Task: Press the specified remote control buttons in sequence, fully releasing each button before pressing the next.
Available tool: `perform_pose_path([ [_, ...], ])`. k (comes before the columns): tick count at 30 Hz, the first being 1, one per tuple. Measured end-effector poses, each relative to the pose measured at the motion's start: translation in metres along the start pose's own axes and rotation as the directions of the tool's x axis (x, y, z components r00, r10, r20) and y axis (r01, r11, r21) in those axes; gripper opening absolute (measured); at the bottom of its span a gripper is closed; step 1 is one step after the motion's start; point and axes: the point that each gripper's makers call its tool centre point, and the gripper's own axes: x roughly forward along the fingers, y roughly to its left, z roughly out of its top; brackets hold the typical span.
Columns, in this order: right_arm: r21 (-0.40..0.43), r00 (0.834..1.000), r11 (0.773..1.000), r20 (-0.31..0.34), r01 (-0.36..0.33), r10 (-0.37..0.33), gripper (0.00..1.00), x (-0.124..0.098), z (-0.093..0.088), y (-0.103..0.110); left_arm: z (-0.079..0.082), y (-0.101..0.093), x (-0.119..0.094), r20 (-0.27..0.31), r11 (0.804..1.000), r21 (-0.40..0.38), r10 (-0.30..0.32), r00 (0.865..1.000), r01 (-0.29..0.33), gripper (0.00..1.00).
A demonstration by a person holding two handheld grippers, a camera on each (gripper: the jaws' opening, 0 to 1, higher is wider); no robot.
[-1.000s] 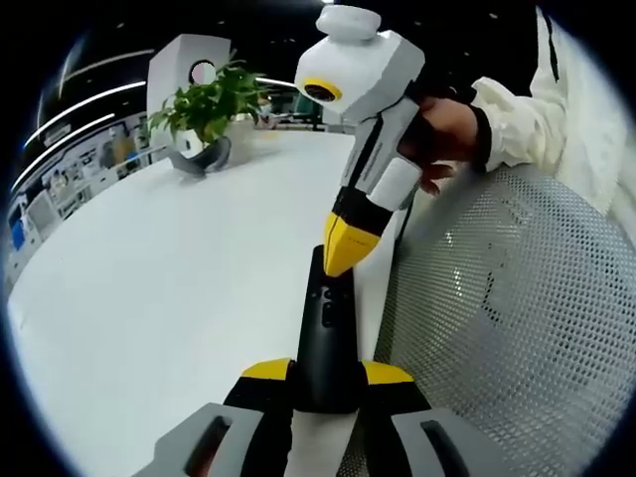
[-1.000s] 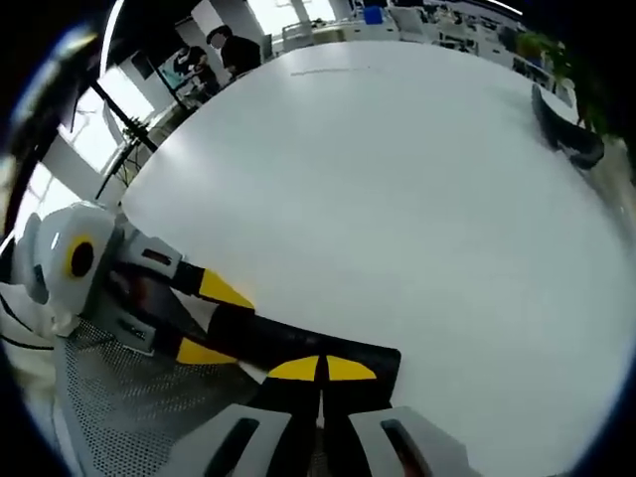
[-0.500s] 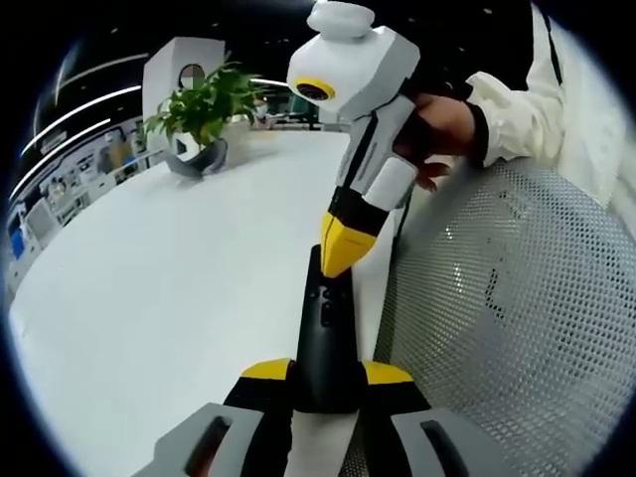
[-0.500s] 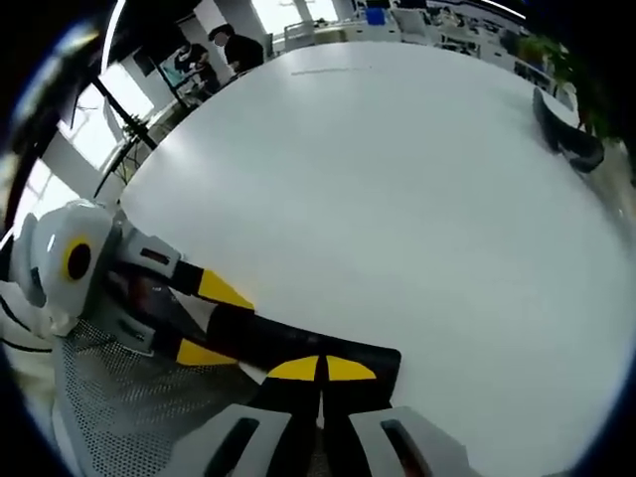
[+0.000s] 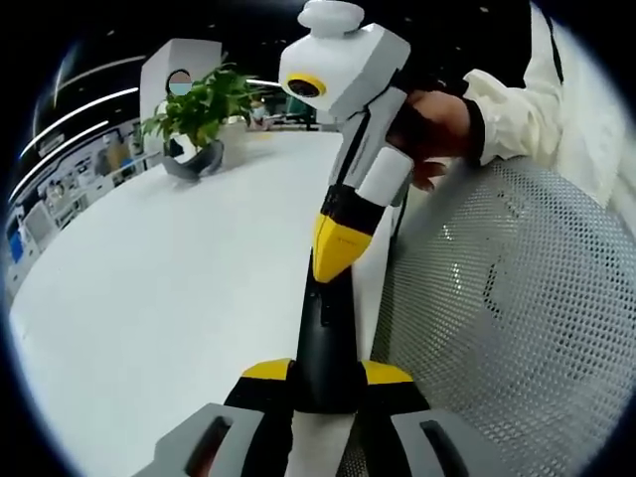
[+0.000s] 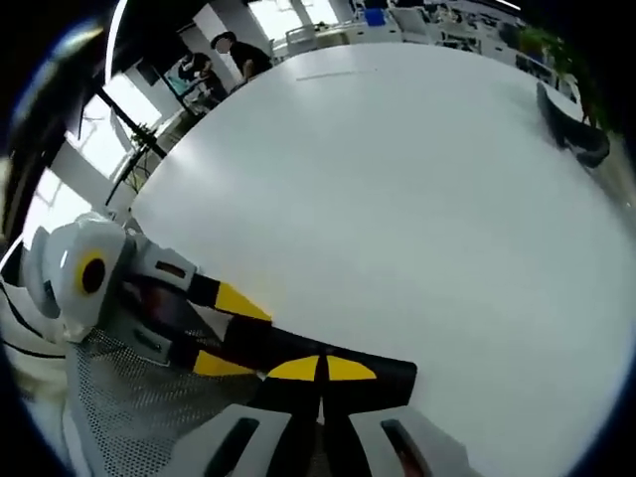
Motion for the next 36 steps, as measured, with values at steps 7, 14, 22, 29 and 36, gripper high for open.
perform_pose_path([
  [7,-0.047,1.0,0.999,-0.028,-0.007,0.006,0.0,0.005,-0.004,0.005,0.002,-0.007,0.002,0.004,0.999,0.014,-0.029,1.0,0.029,0.24],
  [14,-0.028,0.998,0.999,-0.05,-0.024,0.023,0.0,0.007,-0.007,0.006,0.002,-0.008,0.001,0.006,0.999,0.019,-0.03,1.0,0.03,0.24],
  [22,-0.023,0.999,1.0,-0.039,-0.021,0.02,0.0,0.008,-0.007,0.006,0.003,-0.008,0.001,0.008,0.999,0.018,-0.031,0.999,0.031,0.24],
  [29,-0.143,0.999,0.989,0.034,0.043,-0.038,0.0,0.016,0.002,0.004,0.003,-0.009,0.001,0.007,0.999,0.019,-0.03,1.0,0.03,0.24],
  [36,-0.14,0.997,0.989,-0.038,0.054,-0.06,0.0,0.021,-0.004,0.001,0.003,-0.012,0.002,0.004,0.998,0.037,-0.042,0.999,0.042,0.24],
])
